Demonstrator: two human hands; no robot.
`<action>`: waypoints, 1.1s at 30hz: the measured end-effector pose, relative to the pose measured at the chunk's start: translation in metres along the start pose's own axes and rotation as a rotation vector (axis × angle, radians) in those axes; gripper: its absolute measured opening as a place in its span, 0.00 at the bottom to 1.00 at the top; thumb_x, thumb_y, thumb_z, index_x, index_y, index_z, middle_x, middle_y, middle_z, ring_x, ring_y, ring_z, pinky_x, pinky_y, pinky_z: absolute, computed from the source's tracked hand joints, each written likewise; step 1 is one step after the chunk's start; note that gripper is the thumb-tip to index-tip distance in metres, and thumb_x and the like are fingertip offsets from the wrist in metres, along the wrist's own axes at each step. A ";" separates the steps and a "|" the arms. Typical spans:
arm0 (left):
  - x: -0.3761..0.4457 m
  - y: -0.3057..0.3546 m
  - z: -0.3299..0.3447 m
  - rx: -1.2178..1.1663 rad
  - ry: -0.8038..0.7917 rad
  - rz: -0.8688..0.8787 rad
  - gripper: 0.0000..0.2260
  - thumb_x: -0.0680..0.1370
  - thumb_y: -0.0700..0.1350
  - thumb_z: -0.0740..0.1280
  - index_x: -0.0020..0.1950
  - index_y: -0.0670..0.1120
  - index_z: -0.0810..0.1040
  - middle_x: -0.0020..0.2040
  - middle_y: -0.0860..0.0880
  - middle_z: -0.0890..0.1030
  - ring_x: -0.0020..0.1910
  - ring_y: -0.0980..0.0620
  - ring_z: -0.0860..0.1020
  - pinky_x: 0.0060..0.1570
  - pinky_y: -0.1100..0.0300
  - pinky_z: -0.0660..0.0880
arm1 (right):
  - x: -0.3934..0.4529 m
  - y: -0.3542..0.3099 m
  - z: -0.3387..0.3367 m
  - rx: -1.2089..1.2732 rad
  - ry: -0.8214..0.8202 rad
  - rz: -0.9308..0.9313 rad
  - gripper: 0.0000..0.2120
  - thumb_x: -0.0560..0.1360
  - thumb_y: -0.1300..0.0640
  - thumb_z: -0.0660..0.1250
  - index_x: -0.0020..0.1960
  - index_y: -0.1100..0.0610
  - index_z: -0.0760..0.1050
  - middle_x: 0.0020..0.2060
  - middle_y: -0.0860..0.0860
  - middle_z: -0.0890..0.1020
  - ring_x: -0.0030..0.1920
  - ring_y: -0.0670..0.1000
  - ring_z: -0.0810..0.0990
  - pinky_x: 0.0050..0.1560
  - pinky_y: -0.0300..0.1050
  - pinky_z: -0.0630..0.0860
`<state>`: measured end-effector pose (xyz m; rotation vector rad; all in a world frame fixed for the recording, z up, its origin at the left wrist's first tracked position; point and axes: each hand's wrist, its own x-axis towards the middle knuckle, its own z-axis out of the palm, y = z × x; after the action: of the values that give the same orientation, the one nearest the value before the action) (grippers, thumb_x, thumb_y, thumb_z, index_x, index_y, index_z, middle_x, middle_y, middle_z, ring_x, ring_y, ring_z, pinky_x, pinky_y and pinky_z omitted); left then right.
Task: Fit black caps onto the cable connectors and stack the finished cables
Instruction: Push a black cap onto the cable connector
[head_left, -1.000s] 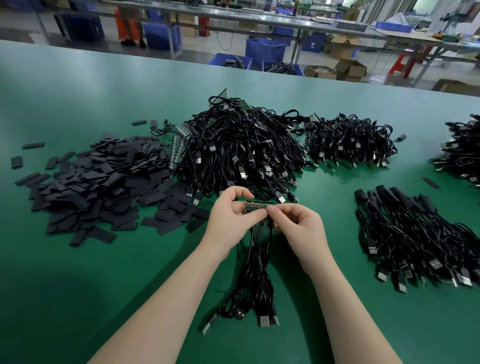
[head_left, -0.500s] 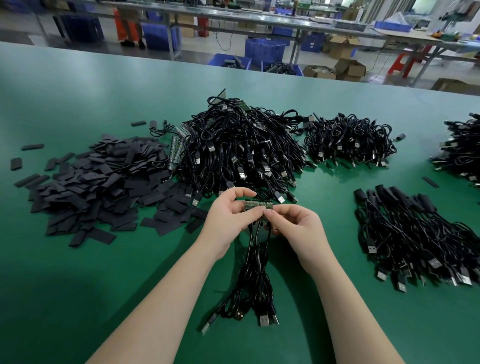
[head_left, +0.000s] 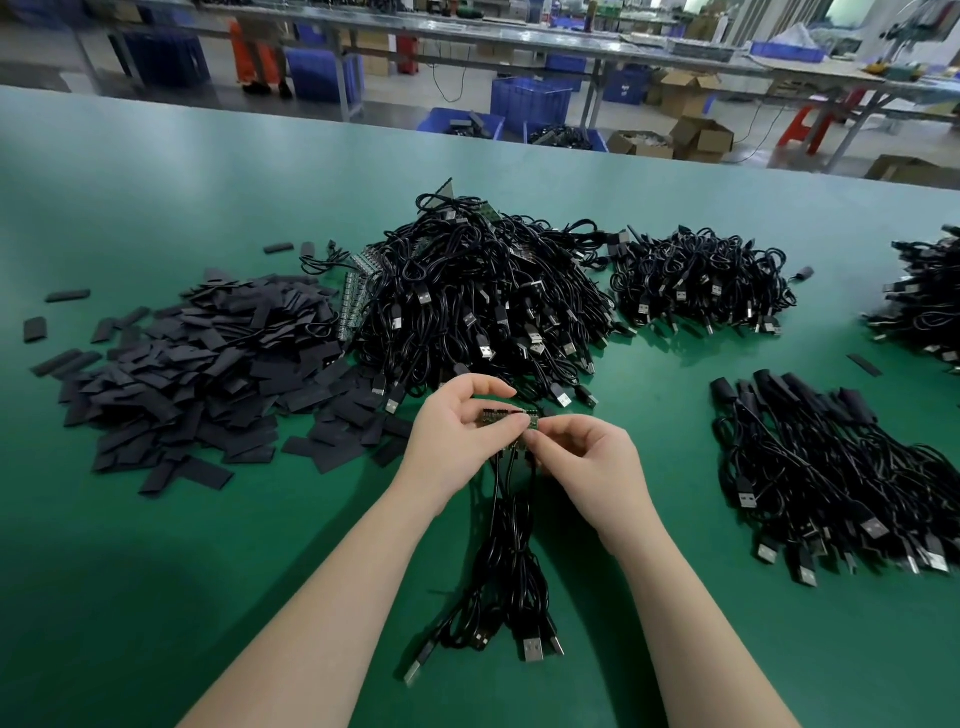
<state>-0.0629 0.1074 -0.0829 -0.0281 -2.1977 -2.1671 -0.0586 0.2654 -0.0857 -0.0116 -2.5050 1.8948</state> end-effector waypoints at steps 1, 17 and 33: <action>-0.001 0.001 0.000 0.007 -0.004 -0.005 0.11 0.67 0.48 0.75 0.46 0.57 0.79 0.44 0.50 0.86 0.47 0.34 0.81 0.55 0.39 0.77 | 0.000 0.001 0.000 -0.018 0.006 -0.007 0.03 0.72 0.54 0.76 0.44 0.52 0.84 0.33 0.46 0.85 0.36 0.44 0.81 0.44 0.41 0.79; -0.003 0.006 0.005 0.215 0.112 0.076 0.10 0.69 0.45 0.75 0.41 0.56 0.75 0.38 0.52 0.82 0.38 0.41 0.78 0.46 0.43 0.79 | -0.004 -0.001 0.009 -0.120 0.084 -0.071 0.07 0.73 0.55 0.76 0.38 0.49 0.80 0.33 0.45 0.83 0.34 0.40 0.79 0.37 0.31 0.74; 0.003 -0.009 0.007 0.275 0.114 0.083 0.18 0.70 0.41 0.74 0.32 0.60 0.68 0.29 0.58 0.77 0.30 0.55 0.72 0.42 0.53 0.76 | -0.007 -0.001 0.014 -0.168 0.109 -0.023 0.11 0.73 0.57 0.75 0.34 0.50 0.77 0.29 0.44 0.79 0.29 0.36 0.75 0.32 0.28 0.69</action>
<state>-0.0668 0.1140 -0.0921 0.0147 -2.3599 -1.7623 -0.0519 0.2511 -0.0883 -0.0840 -2.5701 1.6230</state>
